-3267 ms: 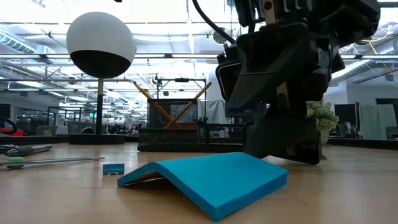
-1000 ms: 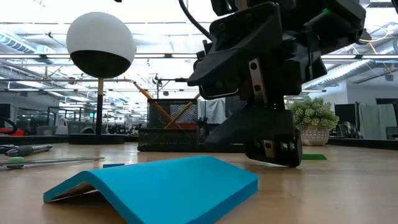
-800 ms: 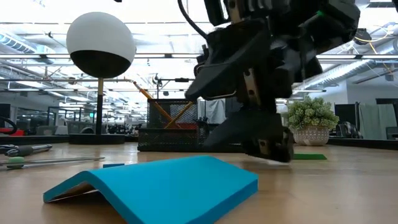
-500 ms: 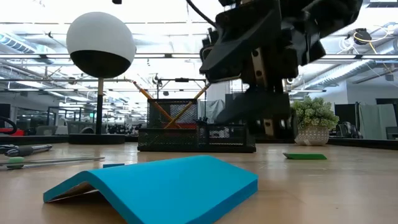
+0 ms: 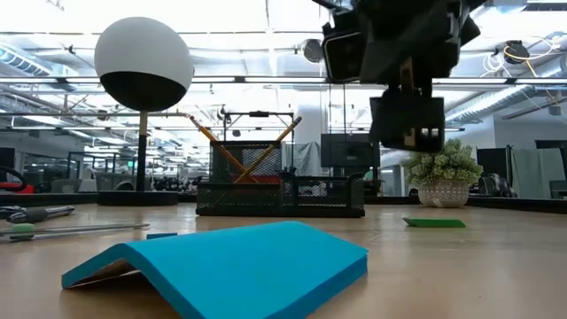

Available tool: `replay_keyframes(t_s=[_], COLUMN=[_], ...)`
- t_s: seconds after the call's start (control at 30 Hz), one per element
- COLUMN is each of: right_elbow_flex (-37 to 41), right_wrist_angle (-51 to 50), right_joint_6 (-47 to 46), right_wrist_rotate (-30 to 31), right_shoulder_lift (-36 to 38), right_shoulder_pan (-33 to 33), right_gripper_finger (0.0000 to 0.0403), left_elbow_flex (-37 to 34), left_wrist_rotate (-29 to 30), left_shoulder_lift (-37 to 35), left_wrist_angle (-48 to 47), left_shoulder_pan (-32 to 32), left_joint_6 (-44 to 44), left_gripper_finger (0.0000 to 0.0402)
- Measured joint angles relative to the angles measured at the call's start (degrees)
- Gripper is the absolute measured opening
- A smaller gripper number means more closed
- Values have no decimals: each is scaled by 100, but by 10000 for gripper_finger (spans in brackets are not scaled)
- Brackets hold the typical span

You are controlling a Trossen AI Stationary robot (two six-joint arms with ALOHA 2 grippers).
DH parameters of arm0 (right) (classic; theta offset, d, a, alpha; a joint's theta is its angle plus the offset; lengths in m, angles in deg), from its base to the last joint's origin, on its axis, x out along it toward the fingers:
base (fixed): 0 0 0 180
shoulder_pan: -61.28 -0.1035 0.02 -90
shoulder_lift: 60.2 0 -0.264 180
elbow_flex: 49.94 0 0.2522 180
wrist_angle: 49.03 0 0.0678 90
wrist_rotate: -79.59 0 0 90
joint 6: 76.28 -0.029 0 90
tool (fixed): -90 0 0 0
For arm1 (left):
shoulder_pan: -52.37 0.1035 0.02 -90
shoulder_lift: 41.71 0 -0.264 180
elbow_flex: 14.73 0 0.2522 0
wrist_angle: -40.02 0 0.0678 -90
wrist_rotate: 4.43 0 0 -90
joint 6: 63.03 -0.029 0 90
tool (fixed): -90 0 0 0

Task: Pick and place office supplies into organizer
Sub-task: Put the blue sticky note into the desk organizer

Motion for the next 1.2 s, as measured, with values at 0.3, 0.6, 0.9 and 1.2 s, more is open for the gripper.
replay_keyframes(t_s=[0.3, 0.6, 0.9, 1.2], right_elbow_flex=[835, 1384, 1432, 1432], right_wrist_angle=[-92, -111, 66, 266], right_joint_6=[-445, -854, -962, -873], right_wrist_rotate=[845, 1061, 1368, 1647], right_shoulder_lift=[1089, 1627, 1632, 1632], right_shoulder_pan=[275, 310, 366, 454], right_gripper_finger=[185, 185, 185, 185], left_elbow_flex=[-3, 1, 3, 6], left_wrist_rotate=[1349, 1411, 1523, 2178], left_shoulder_lift=[1091, 2537, 3590, 4470], left_wrist_angle=[-1909, -1653, -162, 408], left_shoulder_pan=[-1130, -1892, -2380, -2716], left_joint_6=[-248, -942, -1589, -1441], left_gripper_finger=[47, 47, 47, 47])
